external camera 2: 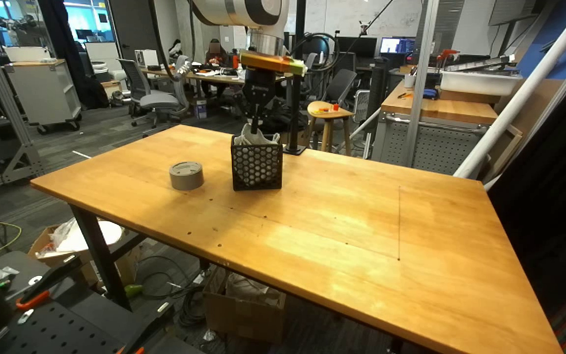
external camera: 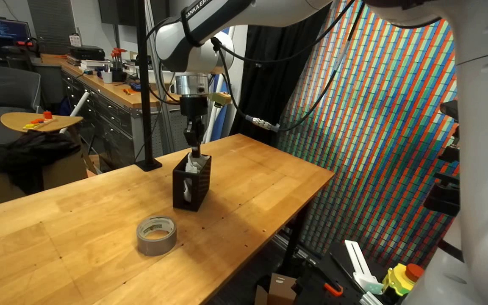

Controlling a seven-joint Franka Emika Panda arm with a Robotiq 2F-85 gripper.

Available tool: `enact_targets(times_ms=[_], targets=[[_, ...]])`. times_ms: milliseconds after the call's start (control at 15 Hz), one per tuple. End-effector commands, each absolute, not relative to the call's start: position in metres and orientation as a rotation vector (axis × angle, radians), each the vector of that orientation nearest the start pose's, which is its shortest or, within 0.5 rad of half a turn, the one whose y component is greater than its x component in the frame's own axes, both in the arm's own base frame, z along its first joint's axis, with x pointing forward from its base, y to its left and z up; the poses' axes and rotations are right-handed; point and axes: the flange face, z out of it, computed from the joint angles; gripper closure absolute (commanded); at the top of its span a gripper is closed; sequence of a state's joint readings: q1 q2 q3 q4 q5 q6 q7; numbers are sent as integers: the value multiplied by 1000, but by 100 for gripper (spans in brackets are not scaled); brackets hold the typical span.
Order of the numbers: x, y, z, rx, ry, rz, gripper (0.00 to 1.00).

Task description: Put the towel into the box.

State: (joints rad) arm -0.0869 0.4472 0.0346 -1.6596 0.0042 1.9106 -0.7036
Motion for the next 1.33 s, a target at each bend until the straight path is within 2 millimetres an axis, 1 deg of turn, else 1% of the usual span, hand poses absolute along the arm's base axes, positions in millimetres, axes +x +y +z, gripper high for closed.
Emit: enact_targets(times_ms=[0,467,667,1000,1267], targets=[[661,-40,330,-2833,-1009,270,97],[670,-48,298,-2766,-988,290,97],[673,-51,279,-2721,-965,304,97],[671,-58,242,-2625,-898,351,97],[670,-62,223,-2566,-856,377,97]])
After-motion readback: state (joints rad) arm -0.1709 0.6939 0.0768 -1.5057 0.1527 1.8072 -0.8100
